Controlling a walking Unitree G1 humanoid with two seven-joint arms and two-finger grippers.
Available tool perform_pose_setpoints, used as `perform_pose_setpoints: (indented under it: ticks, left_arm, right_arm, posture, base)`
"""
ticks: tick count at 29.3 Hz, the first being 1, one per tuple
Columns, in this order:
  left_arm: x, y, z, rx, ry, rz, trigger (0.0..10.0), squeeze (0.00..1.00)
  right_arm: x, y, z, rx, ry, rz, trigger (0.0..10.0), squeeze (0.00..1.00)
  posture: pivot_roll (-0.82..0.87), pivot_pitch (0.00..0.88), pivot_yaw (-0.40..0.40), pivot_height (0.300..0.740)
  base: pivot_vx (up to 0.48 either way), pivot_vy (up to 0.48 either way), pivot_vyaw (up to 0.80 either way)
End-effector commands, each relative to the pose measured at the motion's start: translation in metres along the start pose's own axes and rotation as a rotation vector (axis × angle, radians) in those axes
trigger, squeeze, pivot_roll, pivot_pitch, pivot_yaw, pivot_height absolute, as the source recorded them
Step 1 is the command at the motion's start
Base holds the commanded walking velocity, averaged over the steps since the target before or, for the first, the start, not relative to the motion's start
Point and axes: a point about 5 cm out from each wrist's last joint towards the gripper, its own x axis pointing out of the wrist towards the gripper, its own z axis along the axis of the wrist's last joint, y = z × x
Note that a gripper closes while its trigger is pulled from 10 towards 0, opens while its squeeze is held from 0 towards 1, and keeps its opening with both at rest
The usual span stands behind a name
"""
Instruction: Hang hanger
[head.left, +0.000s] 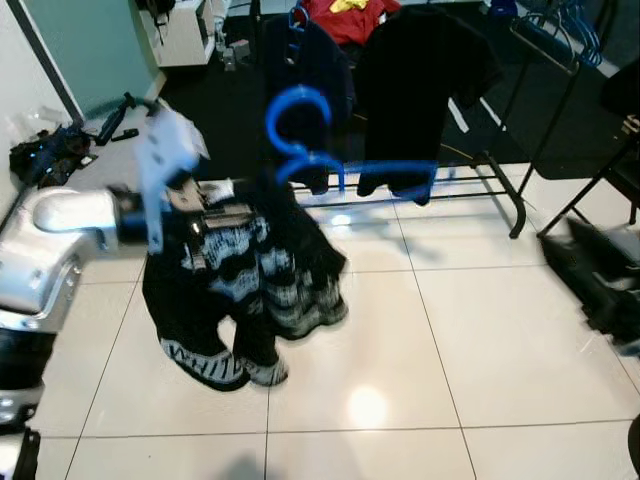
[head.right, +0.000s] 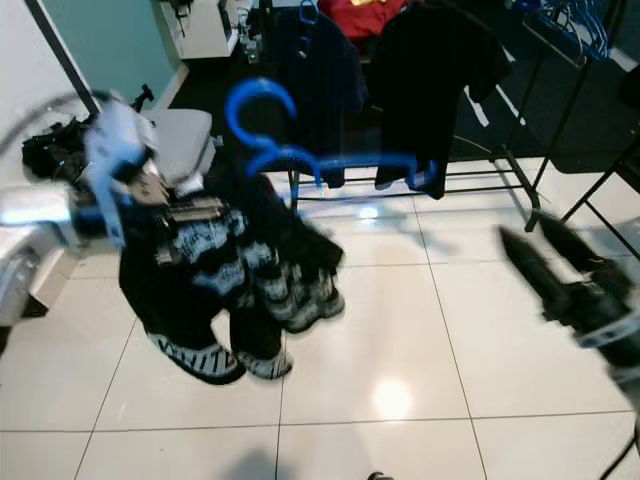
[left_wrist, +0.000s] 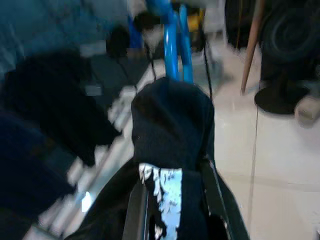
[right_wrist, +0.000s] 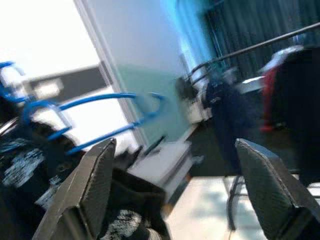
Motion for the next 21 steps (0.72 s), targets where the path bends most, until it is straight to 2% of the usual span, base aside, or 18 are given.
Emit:
perform_pose_setpoints:
  ticks: [1,2,5,6,8,12,16,21]
  left_arm:
    - [0.0,0.003,0.014,0.032,-0.083,-0.002,0.0,0.0]
    - [0.002,0.006,0.025,0.046,-0.152,0.004,0.0,0.0]
    - [0.002,0.006,0.025,0.046,-0.152,0.004,0.0,0.0]
    - [0.004,0.008,0.035,0.057,-0.216,0.003,0.0,0.0]
    - [0.008,0.01,0.05,0.086,-0.315,-0.008,0.0,0.0]
    - [0.009,0.01,0.053,0.106,-0.329,-0.015,0.0,0.0]
    - [0.013,0.003,0.059,0.171,-0.372,-0.087,0.0,0.0]
    - [0.014,0.001,0.062,0.172,-0.396,-0.111,0.0,0.0]
  right_arm:
    - [-0.013,-0.01,0.0,0.054,-0.079,-0.087,10.0,0.0]
    - [-0.022,-0.021,0.0,0.114,-0.154,-0.178,10.0,0.0]
    - [-0.022,-0.021,0.0,0.114,-0.154,-0.178,10.0,0.0]
    - [-0.028,-0.03,-0.003,0.163,-0.197,-0.25,10.0,0.0]
    - [-0.024,-0.031,-0.02,0.234,-0.18,-0.292,10.0,0.0]
    - [-0.02,-0.03,-0.026,0.253,-0.161,-0.302,10.0,0.0]
    - [-0.008,-0.026,-0.05,0.354,-0.1,-0.355,10.0,0.0]
    - [-0.002,-0.018,-0.061,0.396,-0.028,-0.332,10.0,0.0]
  posture:
    - [-0.06,0.164,0.056,0.74]
    - [-0.06,0.165,0.058,0.74]
    - [-0.06,0.165,0.058,0.74]
    - [-0.06,0.165,0.058,0.74]
    - [-0.06,0.164,0.058,0.74]
    - [-0.06,0.164,0.057,0.74]
    - [-0.06,0.163,0.062,0.74]
    - [-0.07,0.164,0.064,0.74]
  base:
    - [0.0,0.0,0.0]
    - [0.0,0.0,0.0]
    - [0.0,0.0,0.0]
    - [0.0,0.0,0.0]
    - [0.0,0.0,0.0]
    - [0.0,0.0,0.0]
    - [0.0,0.0,0.0]
    - [0.0,0.0,0.0]
